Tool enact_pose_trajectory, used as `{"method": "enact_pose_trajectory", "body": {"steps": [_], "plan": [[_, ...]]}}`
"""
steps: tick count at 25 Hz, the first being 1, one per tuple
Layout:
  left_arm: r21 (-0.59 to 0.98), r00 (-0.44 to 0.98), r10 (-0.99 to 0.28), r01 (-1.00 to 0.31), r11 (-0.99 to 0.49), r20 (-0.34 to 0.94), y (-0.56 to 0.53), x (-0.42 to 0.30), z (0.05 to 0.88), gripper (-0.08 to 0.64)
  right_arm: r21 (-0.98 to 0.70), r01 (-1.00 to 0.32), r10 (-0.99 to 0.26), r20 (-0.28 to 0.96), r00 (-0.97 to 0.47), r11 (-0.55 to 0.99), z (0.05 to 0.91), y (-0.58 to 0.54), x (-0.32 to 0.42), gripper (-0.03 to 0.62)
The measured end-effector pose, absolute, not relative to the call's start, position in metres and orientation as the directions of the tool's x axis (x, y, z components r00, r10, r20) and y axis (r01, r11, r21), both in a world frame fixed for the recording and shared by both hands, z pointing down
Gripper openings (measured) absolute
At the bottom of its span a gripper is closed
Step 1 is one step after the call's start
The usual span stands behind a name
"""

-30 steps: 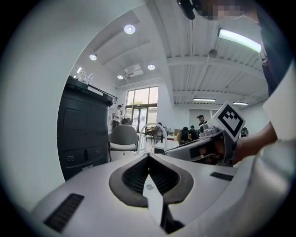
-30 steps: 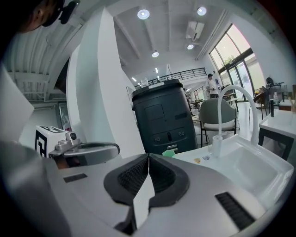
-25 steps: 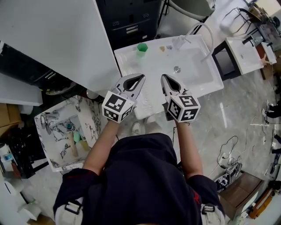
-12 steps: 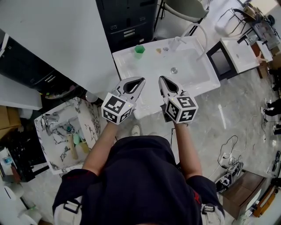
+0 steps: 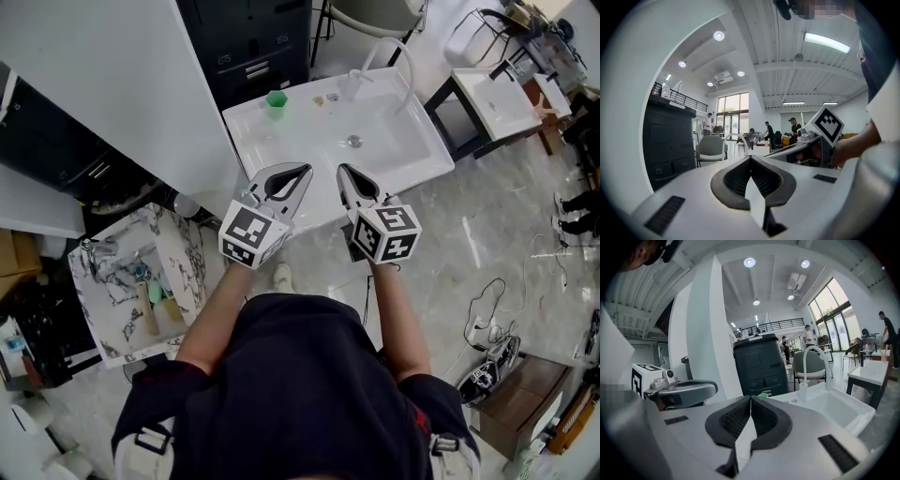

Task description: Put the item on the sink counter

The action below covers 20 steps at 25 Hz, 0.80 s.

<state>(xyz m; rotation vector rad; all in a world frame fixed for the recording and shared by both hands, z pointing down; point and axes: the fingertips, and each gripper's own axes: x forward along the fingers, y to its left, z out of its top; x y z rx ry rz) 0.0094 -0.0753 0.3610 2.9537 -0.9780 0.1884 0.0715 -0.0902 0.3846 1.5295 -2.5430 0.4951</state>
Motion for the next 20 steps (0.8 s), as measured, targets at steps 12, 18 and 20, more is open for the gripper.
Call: {"method": "enact_pose_trajectory", "body": {"steps": [12, 18, 20], "plan": [[-0.026, 0.774, -0.620, -0.623, -0.782, 0.126, -0.011, 0.032, 0.353, 0.014, -0.223, -0.855, -0.820, 0.248, -0.515, 0.469, 0.379, -0.030, 0.091, 0.035], [-0.018, 0.760, -0.638, -0.641, -0.767, 0.123, 0.019, 0.032, 0.353, 0.014, -0.224, -0.841, -0.808, 0.240, -0.538, 0.493, 0.378, 0.000, 0.089, 0.035], [-0.013, 0.757, -0.644, -0.647, -0.763, 0.113, 0.029, 0.033, 0.350, 0.014, -0.223, -0.836, -0.805, 0.235, -0.545, 0.501, 0.377, 0.010, 0.089, 0.035]]}}
